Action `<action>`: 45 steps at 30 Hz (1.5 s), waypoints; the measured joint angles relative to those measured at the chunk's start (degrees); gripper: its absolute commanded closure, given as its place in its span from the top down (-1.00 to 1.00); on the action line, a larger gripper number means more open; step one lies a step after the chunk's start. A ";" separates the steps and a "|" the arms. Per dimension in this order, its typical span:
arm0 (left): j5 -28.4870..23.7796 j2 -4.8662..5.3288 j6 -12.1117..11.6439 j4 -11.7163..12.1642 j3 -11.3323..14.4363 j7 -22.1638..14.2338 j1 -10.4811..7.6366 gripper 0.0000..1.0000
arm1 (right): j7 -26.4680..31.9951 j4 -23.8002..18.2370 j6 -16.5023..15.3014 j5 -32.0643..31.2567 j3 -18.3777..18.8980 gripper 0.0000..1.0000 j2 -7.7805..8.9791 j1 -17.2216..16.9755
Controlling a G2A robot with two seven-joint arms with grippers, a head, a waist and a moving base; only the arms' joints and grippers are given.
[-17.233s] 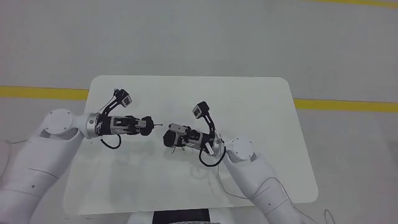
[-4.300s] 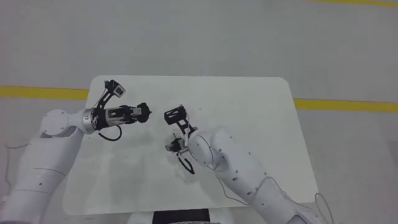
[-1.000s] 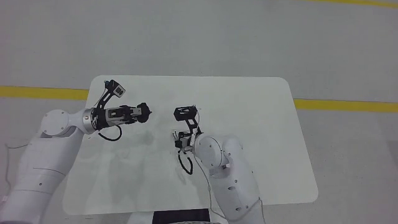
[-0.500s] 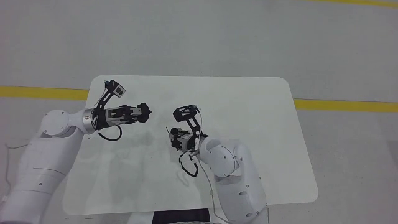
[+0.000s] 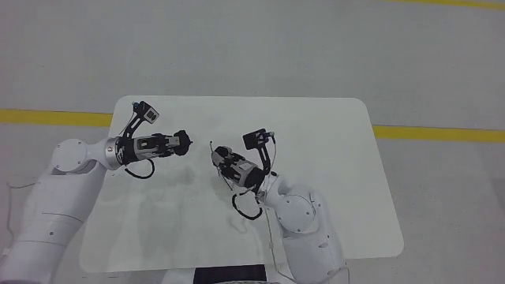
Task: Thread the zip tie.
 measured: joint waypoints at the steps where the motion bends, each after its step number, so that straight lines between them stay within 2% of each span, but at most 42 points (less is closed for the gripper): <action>1: 0.00 0.00 0.00 0.00 0.00 0.00 0.00 -1.00 | -0.76 0.30 0.05 1.11 -0.59 -1.00 0.52 0.58; 7: 0.00 0.00 0.00 0.00 0.00 0.00 0.00 -1.00 | -8.46 5.13 0.01 7.42 -5.54 -1.00 4.69 5.41; 9: 0.00 0.00 0.00 0.00 0.00 0.00 0.00 -1.00 | -9.91 5.88 0.01 8.08 -6.48 -1.00 5.21 6.09; 40: 0.00 0.00 0.00 0.00 0.00 0.00 0.00 -1.00 | -9.58 5.77 0.01 8.08 -6.32 -1.00 5.15 6.00; 45: 0.00 0.00 0.00 0.00 0.00 0.00 0.00 -1.00 | -11.58 4.76 0.01 8.02 -6.57 -1.00 5.78 6.24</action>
